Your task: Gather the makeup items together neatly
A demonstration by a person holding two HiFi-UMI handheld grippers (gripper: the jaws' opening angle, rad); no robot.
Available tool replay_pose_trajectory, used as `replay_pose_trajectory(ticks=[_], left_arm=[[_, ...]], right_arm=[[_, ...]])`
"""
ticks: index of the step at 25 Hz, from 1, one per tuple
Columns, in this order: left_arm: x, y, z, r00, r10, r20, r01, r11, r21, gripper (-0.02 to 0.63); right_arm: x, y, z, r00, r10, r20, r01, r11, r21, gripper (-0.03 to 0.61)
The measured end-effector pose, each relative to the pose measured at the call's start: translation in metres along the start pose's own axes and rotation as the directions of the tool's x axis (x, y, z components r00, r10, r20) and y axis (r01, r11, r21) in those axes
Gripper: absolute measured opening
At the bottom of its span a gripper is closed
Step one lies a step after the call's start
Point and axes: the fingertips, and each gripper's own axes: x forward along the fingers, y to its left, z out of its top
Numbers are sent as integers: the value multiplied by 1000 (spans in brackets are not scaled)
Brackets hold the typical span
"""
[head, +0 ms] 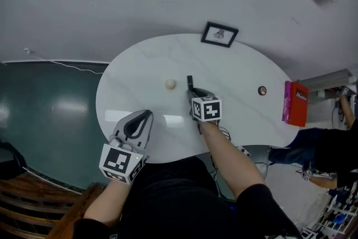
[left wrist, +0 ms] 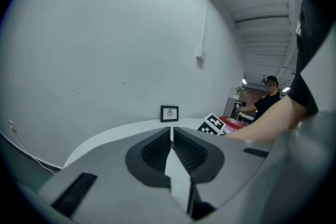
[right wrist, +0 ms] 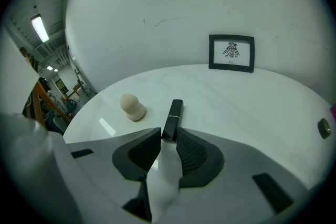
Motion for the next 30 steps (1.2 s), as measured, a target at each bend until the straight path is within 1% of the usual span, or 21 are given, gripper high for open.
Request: replay_pose_trajectory(ticks=[3,5,7,10,13,14,15,16,18,20,22,26,30], left_arm=[[1,0,0,1000,-3,3,3,1000,-4,26],[2,-1,2,1000,-9,10,9,1000,-1,26],[1,-4,5,1000,-20,21,20,1000,7,26],[-1,-11,12,998,-45,39,44,999,22,26],[-2,-20,20,996,-72,53,70,997,41,26],[-3,-23,23,995,-81,57,79,996,48,26],[-2,-28,26,994,-90,59,87,995,56,26],[-2,-33,28,993,-99,61,95,994,63,26],[0,-44,32,991,-115,63,111,991,74,25],[2,-55,34,990,-130,59,125,988,86,25],[6,-64,34,989,-138,53,133,987,94,25],[21,-80,33,990,-132,40,128,988,87,25],[46,-106,38,992,-120,45,115,990,85,23]], right_arm=[[-1,1,2,1000,14,1,-14,1000,-11,110],[-3,4,5,999,31,12,-31,999,-13,165],[-11,7,8,999,42,31,-41,999,-12,172],[-36,6,15,996,25,89,-25,1000,0,172],[-69,7,30,986,12,169,-14,1000,13,169],[-80,8,34,981,9,193,-10,1000,8,161],[-92,9,38,976,7,215,-6,1000,-3,135],[-104,10,40,972,8,235,-5,1000,-17,95],[-125,12,43,963,24,267,-12,999,-46,45],[-143,12,45,955,39,296,-16,997,-79,36],[-159,4,44,945,39,324,-12,996,-85,35],[-186,-29,39,927,17,374,-3,999,-39,35],[-207,-77,25,925,-6,380,11,1000,-11,35]])
